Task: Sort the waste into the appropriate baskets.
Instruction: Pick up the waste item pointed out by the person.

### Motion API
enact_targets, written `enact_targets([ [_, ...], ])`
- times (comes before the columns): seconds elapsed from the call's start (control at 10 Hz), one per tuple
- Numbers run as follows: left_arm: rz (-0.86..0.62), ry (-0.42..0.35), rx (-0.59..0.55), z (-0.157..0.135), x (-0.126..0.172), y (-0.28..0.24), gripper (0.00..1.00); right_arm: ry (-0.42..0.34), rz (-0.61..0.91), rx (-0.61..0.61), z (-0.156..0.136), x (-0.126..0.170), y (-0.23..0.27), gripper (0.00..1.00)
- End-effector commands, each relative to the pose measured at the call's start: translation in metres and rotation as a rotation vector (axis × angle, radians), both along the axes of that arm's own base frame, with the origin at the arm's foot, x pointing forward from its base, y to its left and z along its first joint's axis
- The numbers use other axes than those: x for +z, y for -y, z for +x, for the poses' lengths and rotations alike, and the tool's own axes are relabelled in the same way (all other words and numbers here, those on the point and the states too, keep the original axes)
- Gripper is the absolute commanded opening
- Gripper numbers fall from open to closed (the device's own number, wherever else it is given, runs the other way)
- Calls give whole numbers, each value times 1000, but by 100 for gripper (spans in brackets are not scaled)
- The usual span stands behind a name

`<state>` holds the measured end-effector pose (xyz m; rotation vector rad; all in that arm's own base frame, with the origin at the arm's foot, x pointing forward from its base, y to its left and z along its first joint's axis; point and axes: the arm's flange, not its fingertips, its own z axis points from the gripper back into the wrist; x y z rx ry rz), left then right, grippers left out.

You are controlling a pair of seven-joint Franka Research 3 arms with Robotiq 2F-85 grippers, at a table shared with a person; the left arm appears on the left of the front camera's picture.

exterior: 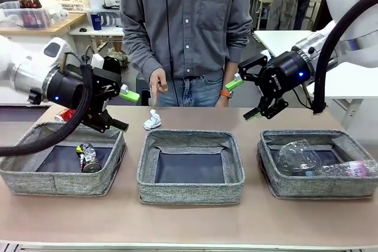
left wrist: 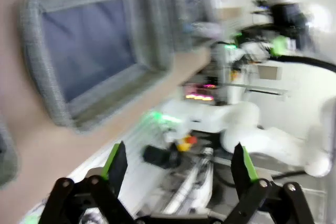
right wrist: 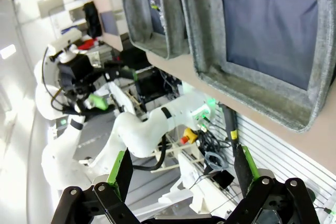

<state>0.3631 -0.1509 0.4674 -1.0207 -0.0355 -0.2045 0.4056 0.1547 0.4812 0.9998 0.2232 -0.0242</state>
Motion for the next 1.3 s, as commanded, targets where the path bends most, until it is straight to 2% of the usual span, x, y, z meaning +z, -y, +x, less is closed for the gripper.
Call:
enact_targets([
  [0.0, 409, 52, 23, 49, 6, 24, 100, 4, 17, -3, 2, 3, -2, 100],
  [0.2, 746, 136, 50, 79, 3, 47, 100, 4, 17, -3, 2, 3, -2, 100],
  [0.3, 816, 215, 137, 94, 2, 57, 100, 4, 17, -3, 2, 3, -2, 100],
  [0.4, 668, 333, 301, 102, 9, 67, 100, 4, 17, -3, 2, 3, -2, 100],
  [0.5, 619, 219, 36, 80, 4, 50, 100, 4, 17, -3, 2, 3, -2, 100],
  [0.6, 619, 219, 36, 80, 4, 50, 100, 4, 17, -3, 2, 3, -2, 100],
  [0.7, 661, 297, 136, 96, 5, 63, 100, 4, 17, -3, 2, 3, -2, 100],
  [0.8, 638, 225, 129, 112, -3, 65, 100, 4, 17, -3, 2, 3, -2, 100],
  [0.9, 647, 220, 195, 129, -10, 71, 100, 4, 17, -3, 2, 3, -2, 100],
  [1.2, 626, 189, 216, 168, -36, 86, 100, 4, 17, -3, 2, 3, -2, 100],
])
